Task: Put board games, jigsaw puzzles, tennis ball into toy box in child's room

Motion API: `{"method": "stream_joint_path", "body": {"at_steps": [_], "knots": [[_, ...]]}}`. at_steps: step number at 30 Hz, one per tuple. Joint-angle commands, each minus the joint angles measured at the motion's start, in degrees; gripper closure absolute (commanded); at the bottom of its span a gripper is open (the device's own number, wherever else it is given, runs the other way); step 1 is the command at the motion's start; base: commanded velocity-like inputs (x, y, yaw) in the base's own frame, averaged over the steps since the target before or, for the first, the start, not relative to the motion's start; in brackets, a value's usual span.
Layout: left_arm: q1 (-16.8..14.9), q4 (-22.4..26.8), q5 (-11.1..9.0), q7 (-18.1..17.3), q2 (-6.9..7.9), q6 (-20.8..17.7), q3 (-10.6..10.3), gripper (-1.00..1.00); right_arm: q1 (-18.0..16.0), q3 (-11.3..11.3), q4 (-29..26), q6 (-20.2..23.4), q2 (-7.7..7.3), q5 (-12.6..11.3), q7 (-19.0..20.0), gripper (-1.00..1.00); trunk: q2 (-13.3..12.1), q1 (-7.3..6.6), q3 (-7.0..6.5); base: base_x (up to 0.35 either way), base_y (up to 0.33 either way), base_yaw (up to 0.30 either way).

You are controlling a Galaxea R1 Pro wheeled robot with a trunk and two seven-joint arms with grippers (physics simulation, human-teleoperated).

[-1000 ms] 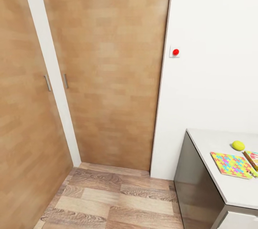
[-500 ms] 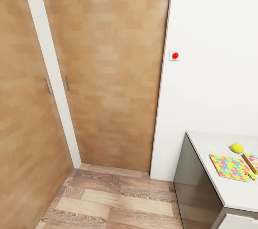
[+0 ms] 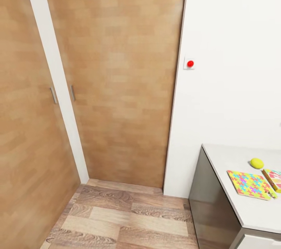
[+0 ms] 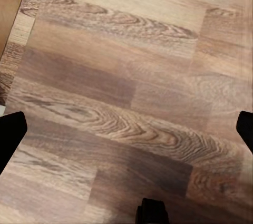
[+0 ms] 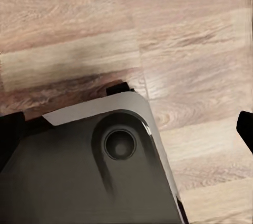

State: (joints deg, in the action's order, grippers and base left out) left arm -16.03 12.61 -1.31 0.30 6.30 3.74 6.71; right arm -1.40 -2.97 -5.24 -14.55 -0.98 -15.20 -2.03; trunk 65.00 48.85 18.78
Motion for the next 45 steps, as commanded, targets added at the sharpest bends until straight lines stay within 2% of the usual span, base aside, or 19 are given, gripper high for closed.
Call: {"method": "stream_joint_path", "body": {"at_steps": [1,3,6,10,18,24,29,42,45], "knots": [[-0.49,0.5,-0.13,0.04,-0.13,-1.32,0.16,-1.0,-0.52,-0.39,0.04,0.63,0.08,-1.14,-0.04,-1.0,-0.37,-0.23,-0.11,0.0,0.0,0.0],[-1.53,1.63,-0.12,0.05,-0.41,-4.37,0.18,-1.0,-1.82,-0.66,0.05,4.85,0.04,-3.9,-0.25,-1.0,-1.18,-0.67,-0.47,0.0,0.0,0.0],[-2.01,2.04,-0.15,-0.02,-0.66,-4.0,0.13,-1.0,-2.43,-0.79,0.03,8.45,-0.18,-5.06,-0.21,-1.0,-2.38,-1.33,-1.01,0.0,0.0,0.0],[-2.19,1.73,-0.12,-0.51,-0.72,-3.77,-0.01,-1.0,-2.66,-0.76,0.05,9.81,-0.27,-5.33,-0.04,-1.0,-3.98,-2.2,-1.72,0.0,0.0,0.0],[-2.24,0.0,-0.08,-1.26,-0.84,-4.8,-0.07,-1.0,-2.65,0.16,0.03,8.3,-0.17,-4.74,0.15,-1.0,-3.98,-2.2,-1.72,0.0,0.0,0.0],[-2.25,-0.35,-0.09,-3.96,-0.8,-5.11,0.04,-1.0,-2.65,0.53,0.22,5.93,-0.14,-4.3,-0.29,-1.0,-3.98,-2.2,-1.72,0.0,0.0,0.0],[-2.25,-0.38,-0.09,-5.09,-0.82,-5.11,0.05,-1.0,-2.65,0.76,0.11,5.67,-0.18,-4.19,-0.37,-1.0,-3.98,-2.2,-1.72,0.0,0.0,0.0],[-2.25,-0.48,-0.09,-5.46,-0.85,-5.06,-0.05,-1.0,-2.65,0.39,0.05,6.47,0.02,-4.32,-0.33,-1.0,-3.98,-2.2,-1.72,0.0,0.0,-0.006],[-2.25,-0.48,-0.13,-5.48,-0.81,-5.06,-0.03,-1.0,-2.65,0.5,0.05,6.53,0.06,-4.18,-0.34,-1.0,-5.19,-2.86,-2.26,0.0,0.0,-0.202]]}}
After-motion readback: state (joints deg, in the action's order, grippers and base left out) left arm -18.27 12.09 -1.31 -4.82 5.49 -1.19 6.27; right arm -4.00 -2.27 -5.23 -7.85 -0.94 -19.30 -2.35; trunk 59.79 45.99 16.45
